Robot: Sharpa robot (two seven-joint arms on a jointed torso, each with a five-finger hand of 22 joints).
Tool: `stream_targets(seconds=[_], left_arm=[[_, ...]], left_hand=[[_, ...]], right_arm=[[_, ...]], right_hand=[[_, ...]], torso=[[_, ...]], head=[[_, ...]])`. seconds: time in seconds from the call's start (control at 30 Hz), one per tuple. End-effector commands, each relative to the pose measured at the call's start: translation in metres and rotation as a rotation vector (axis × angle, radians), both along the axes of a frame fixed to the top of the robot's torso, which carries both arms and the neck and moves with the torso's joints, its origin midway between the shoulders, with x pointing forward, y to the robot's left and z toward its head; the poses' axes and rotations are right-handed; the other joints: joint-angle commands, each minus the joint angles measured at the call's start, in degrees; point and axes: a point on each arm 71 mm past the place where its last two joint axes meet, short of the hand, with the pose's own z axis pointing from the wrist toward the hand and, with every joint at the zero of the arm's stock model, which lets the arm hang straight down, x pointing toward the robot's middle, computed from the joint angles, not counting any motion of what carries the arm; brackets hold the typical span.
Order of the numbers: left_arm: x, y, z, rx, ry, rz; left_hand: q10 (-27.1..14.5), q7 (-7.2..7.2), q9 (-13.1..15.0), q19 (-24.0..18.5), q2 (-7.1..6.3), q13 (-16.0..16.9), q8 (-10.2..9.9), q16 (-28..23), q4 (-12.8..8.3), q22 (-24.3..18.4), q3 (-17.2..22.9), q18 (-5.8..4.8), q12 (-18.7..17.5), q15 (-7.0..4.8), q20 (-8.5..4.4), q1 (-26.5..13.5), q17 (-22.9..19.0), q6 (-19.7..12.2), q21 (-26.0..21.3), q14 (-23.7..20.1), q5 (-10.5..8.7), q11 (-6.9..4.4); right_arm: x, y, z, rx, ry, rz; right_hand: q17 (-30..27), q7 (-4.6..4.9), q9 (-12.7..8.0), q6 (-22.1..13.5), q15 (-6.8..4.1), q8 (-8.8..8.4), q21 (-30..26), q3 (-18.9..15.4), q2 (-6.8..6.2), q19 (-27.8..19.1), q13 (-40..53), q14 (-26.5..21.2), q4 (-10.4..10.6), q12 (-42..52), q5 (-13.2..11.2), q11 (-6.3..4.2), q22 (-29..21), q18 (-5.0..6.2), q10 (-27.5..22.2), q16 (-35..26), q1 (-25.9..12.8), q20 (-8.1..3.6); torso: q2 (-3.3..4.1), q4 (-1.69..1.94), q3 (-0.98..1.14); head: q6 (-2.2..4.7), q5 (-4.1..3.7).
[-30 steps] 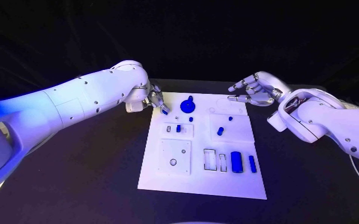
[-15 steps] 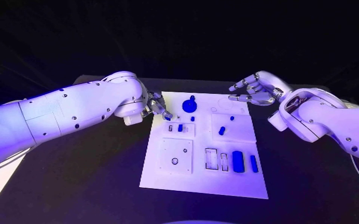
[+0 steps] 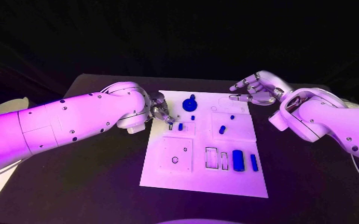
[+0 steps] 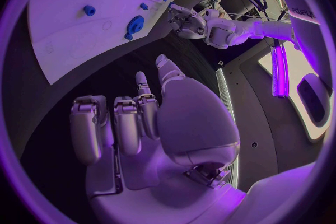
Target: Assemble the parts on the task board
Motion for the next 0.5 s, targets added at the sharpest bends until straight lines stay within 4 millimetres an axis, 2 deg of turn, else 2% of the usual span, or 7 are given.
stream_targets(seconds=[0.03, 0.5], left_arm=[[0.0001, -0.0007, -0.001, 0.038, -0.011, -0.016], [0.0028, -0.0026, -0.0075, 0.097, 0.026, -0.05]], left_hand=[[0.27, -0.6, 0.05, 3.55, 0.34, -0.12, 0.19, 0.18, -6.97, 7.78, 7.23, -0.41, -0.18, -0.28, -0.2, -0.34, 15.06, 0.39, 0.2, 5.92, 0.14, 0.07], [0.14, -0.64, 0.08, 3.57, 0.17, -0.63, 0.29, 0.18, -7.1, 7.86, 7.4, -0.44, -0.56, -0.28, -0.2, -0.48, 15.06, 0.41, 0.27, 5.92, 0.19, 0.04]], right_arm=[[-0.0007, 0.0012, -0.001, -0.002, 0.005, 0.016], [-0.0008, 0.002, -0.0016, -0.002, 0.007, 0.018]], right_hand=[[14.75, -0.06, 0.08, 0.26, 0.01, 0.15, -0.33, -0.25, 0.02, 2.58, 11.42, 5.98, -0.01, -0.15, 0.2, 0.08, 8.71, 0.27, 2.77, -0.02, -0.32, 0.28], [14.75, -0.06, 0.08, 0.26, 0.01, 0.15, -0.33, -0.25, 0.02, 2.58, 11.42, 5.98, -0.01, -0.15, 0.2, 0.08, 8.71, 0.27, 2.77, -0.02, -0.32, 0.28]], torso=[[0.05, -0.01, 0.01], [0.03, -0.02, 0.06]], head=[[-0.14, -0.04], [-0.66, 0.01]])
